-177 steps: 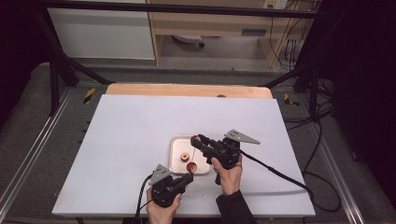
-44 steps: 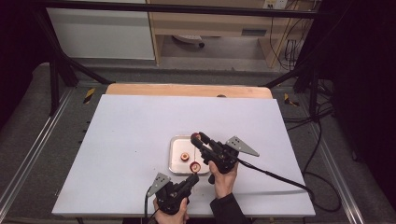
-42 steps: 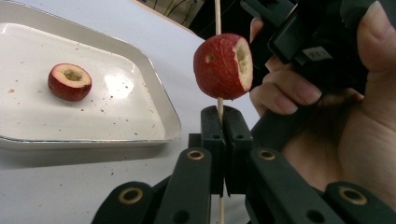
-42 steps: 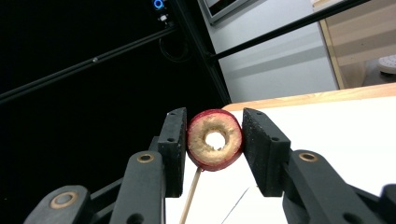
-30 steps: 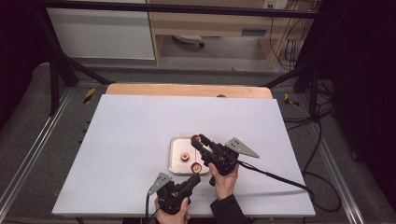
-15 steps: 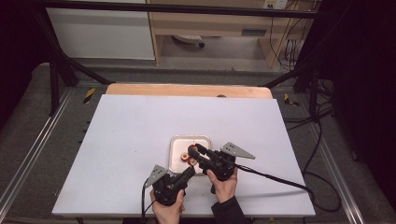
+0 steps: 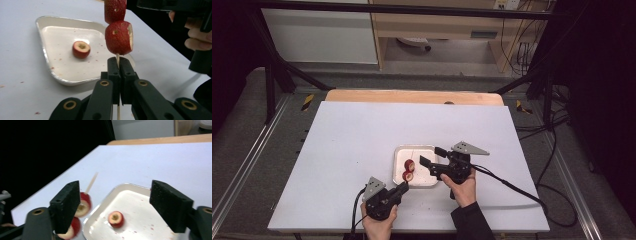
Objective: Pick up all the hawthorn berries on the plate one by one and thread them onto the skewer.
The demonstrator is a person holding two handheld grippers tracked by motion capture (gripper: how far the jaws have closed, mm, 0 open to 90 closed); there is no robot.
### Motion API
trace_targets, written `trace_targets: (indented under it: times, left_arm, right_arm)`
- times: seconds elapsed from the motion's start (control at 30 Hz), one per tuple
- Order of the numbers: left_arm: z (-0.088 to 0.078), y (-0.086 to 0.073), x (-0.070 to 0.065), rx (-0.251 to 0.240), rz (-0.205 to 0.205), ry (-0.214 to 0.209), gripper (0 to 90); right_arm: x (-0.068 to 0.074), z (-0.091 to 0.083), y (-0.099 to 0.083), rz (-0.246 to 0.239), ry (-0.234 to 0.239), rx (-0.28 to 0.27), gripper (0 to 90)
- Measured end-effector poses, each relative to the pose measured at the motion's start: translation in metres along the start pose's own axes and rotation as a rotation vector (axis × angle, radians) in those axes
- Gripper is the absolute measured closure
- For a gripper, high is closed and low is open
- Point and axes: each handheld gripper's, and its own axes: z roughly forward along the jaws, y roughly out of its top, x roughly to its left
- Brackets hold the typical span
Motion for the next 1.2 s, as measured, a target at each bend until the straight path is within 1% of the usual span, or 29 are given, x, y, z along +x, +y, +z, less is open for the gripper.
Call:
trace_targets:
  times: [0.03,0.07,0.1,0.17,0.2,0.23,0.27,0.3,0.33,0.37,0.4,0.43,0.47,0.5,0.53,0.57,0.6,0.67,0.77,0.83,0.93,1.0,1.03,1.07,1.13,1.17,1.2]
  left_arm:
    - [0.000,0.000,0.000,0.000,0.000,0.000,88.3]
    - [-0.004,0.001,0.005,0.009,0.020,0.013,88.3]
    - [-0.004,0.001,0.005,0.009,0.020,0.013,88.2]
    - [-0.011,0.002,0.013,0.024,0.056,0.023,88.2]
    - [-0.013,0.002,0.016,0.027,0.062,0.029,88.2]
    - [-0.016,0.002,0.019,0.027,0.062,0.035,88.2]
    - [-0.018,0.003,0.022,0.038,0.066,0.035,88.2]
    - [-0.018,0.003,0.022,0.038,0.066,0.035,88.2]
    - [-0.022,0.003,0.026,0.052,0.081,0.042,88.1]
    - [-0.023,0.004,0.028,0.057,0.084,0.046,88.1]
    - [-0.025,0.004,0.030,0.061,0.083,0.041,88.1]
    - [-0.025,0.004,0.030,0.061,0.083,0.041,88.1]
    - [-0.027,0.005,0.034,0.075,0.091,0.046,88.1]
    - [-0.027,0.005,0.034,0.075,0.091,0.046,88.1]
    - [-0.028,0.005,0.035,0.077,0.098,0.051,88.1]
    - [-0.029,0.006,0.037,0.084,0.101,0.053,88.1]
    - [-0.031,0.005,0.040,0.090,0.103,0.062,88.1]
    - [-0.032,0.005,0.043,0.099,0.104,0.063,88.1]
    - [-0.033,0.005,0.044,0.106,0.107,0.072,88.1]
    - [-0.033,0.004,0.045,0.117,0.114,0.078,88.1]
    - [-0.034,0.004,0.047,0.125,0.120,0.086,88.1]
    - [-0.035,0.004,0.048,0.126,0.117,0.087,88.1]
    - [-0.035,0.004,0.048,0.126,0.117,0.087,88.1]
    - [-0.036,0.004,0.049,0.132,0.117,0.090,88.1]
    - [-0.036,0.004,0.050,0.136,0.116,0.088,88.1]
    - [-0.036,0.004,0.050,0.136,0.116,0.088,88.1]
    - [-0.036,0.004,0.050,0.140,0.117,0.090,88.1]
  right_arm:
    - [-0.002,0.000,0.001,-0.013,-0.009,0.014,21.2]
    - [-0.004,0.000,0.002,-0.020,-0.018,0.034,19.1]
    - [-0.005,0.001,0.003,-0.028,-0.029,0.047,17.8]
    - [-0.009,0.001,0.006,-0.042,-0.041,0.079,15.2]
    - [-0.011,0.001,0.007,-0.048,-0.043,0.093,14.3]
    - [-0.012,0.002,0.008,-0.053,-0.045,0.107,14.0]
    - [-0.013,0.002,0.009,-0.059,-0.050,0.123,13.6]
    - [-0.014,0.004,0.011,-0.067,-0.058,0.145,12.9]
    - [-0.015,0.005,0.012,-0.077,-0.063,0.167,12.5]
    - [-0.015,0.007,0.014,-0.085,-0.069,0.190,12.1]
    - [-0.014,0.009,0.015,-0.098,-0.072,0.210,11.9]
    - [-0.014,0.011,0.017,-0.103,-0.076,0.233,11.7]
    - [-0.013,0.014,0.018,-0.116,-0.079,0.252,11.6]
    - [-0.012,0.017,0.020,-0.119,-0.082,0.278,11.6]
    - [-0.012,0.017,0.020,-0.119,-0.082,0.278,11.6]
    - [-0.010,0.025,0.022,-0.138,-0.092,0.335,11.6]
    - [-0.008,0.028,0.022,-0.145,-0.095,0.361,11.8]
    - [-0.005,0.036,0.023,-0.151,-0.097,0.408,12.6]
    - [0.001,0.048,0.022,-0.163,-0.088,0.455,15.6]
    - [0.004,0.057,0.022,-0.189,-0.085,0.499,17.7]
    - [0.009,0.069,0.022,-0.243,-0.091,0.576,19.6]
    - [0.011,0.077,0.022,-0.258,-0.094,0.625,20.3]
    - [0.011,0.077,0.022,-0.258,-0.094,0.625,20.3]
    - [0.013,0.085,0.022,-0.269,-0.100,0.661,22.0]
    - [0.014,0.092,0.022,-0.275,-0.108,0.701,24.4]
    - [0.014,0.092,0.022,-0.275,-0.108,0.701,24.4]
    - [0.015,0.097,0.021,-0.265,-0.107,0.731,26.8]
